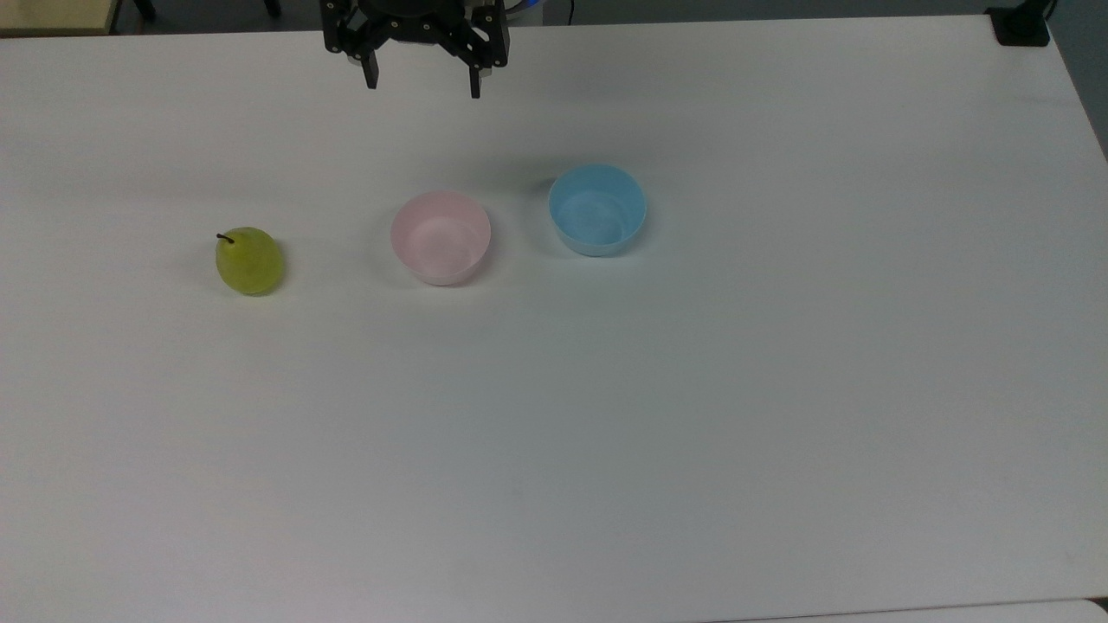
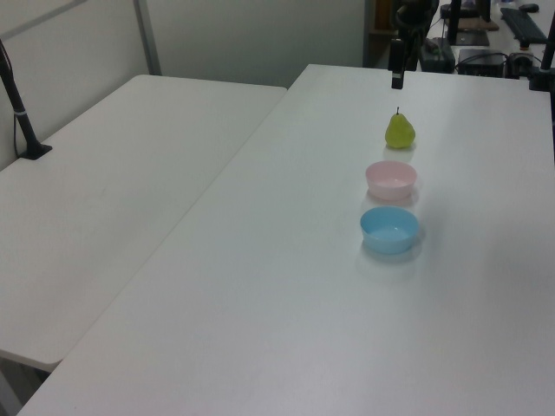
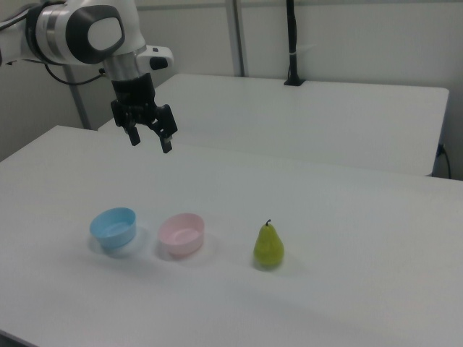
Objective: Place the pear in the bowl
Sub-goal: 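Move the gripper over the green pear and lower it around the pear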
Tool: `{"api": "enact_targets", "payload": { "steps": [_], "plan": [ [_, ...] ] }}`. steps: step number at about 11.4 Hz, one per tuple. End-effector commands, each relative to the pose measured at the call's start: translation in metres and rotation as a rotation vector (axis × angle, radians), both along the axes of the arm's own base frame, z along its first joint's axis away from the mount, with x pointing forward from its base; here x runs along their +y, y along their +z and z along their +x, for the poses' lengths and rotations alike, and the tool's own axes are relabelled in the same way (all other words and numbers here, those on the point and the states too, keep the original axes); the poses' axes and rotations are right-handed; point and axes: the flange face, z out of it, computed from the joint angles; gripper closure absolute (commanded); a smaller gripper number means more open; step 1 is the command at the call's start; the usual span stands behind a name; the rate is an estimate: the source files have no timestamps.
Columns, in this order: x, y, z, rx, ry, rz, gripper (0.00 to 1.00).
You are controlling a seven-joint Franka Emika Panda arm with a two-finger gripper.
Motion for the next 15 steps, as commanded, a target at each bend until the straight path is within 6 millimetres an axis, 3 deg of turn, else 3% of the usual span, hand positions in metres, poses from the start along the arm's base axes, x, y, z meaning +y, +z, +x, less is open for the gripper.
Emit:
{"api": "enact_targets", "payload": {
  "steps": [1, 8, 10, 15],
  "plan": [
    [-0.002, 0.006, -0.01, 0.013, -0.011, 0.011, 0.0],
    [-0.01, 0.009, -0.01, 0.004, -0.016, 0.011, 0.0],
    [-0.025, 0.009, -0.008, -0.001, 0.005, 0.006, 0.0],
    [-0.096, -0.001, -0.004, -0.012, 0.091, 0.0, 0.0]
  ]
}}
